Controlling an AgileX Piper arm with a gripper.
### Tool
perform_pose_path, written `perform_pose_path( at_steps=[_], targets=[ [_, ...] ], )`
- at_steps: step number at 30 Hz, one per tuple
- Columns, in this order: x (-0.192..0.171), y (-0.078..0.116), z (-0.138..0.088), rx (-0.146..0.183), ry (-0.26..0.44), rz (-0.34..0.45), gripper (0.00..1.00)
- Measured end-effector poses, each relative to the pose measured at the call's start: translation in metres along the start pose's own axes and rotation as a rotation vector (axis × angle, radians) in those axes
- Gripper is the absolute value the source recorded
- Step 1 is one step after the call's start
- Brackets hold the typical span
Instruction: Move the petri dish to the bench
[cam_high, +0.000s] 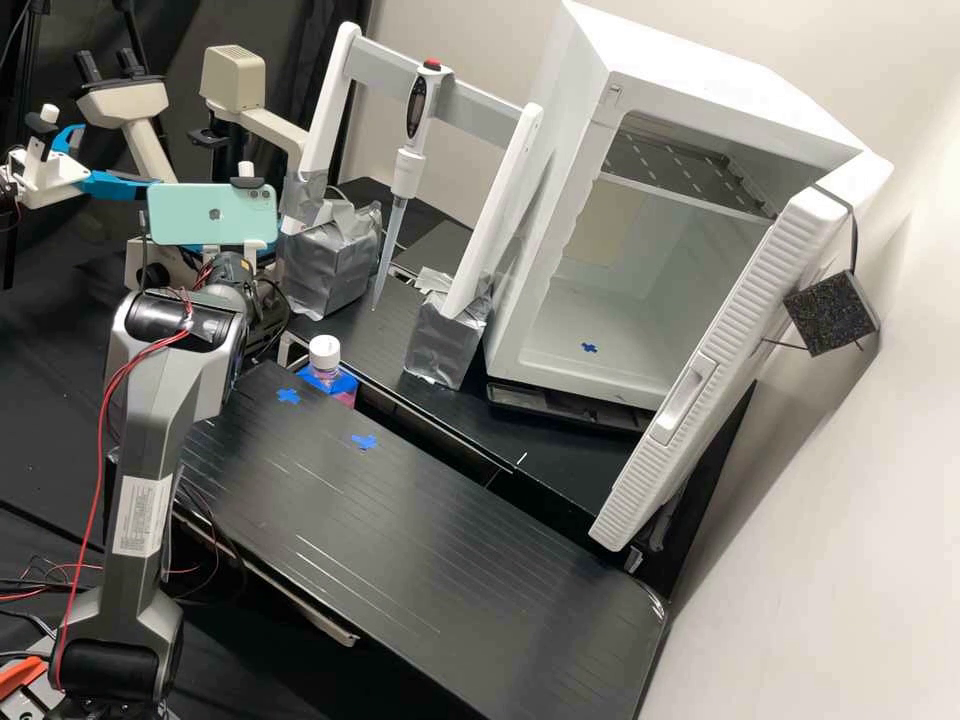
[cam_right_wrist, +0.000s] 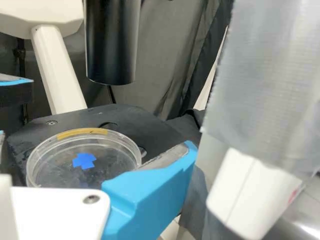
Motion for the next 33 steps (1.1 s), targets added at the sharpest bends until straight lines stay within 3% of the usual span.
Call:
perform_pose_path(
  at_steps=[5, 13, 20, 25, 26, 33],
  targets=[
    [0.001, -0.008, -0.006, -0.042, 0.005, -0.010, 1.00],
    [0.001, -0.016, -0.010, -0.073, 0.006, -0.023, 1.00],
    [0.005, -0.022, -0.004, -0.070, -0.015, -0.044, 1.00],
    [0.007, -0.025, 0.000, -0.035, -0.034, -0.059, 1.00],
    [0.007, -0.025, -0.001, -0.031, -0.032, -0.062, 0.00],
    [0.007, -0.022, -0.001, 0.020, -0.025, -0.062, 0.00]
  ],
)
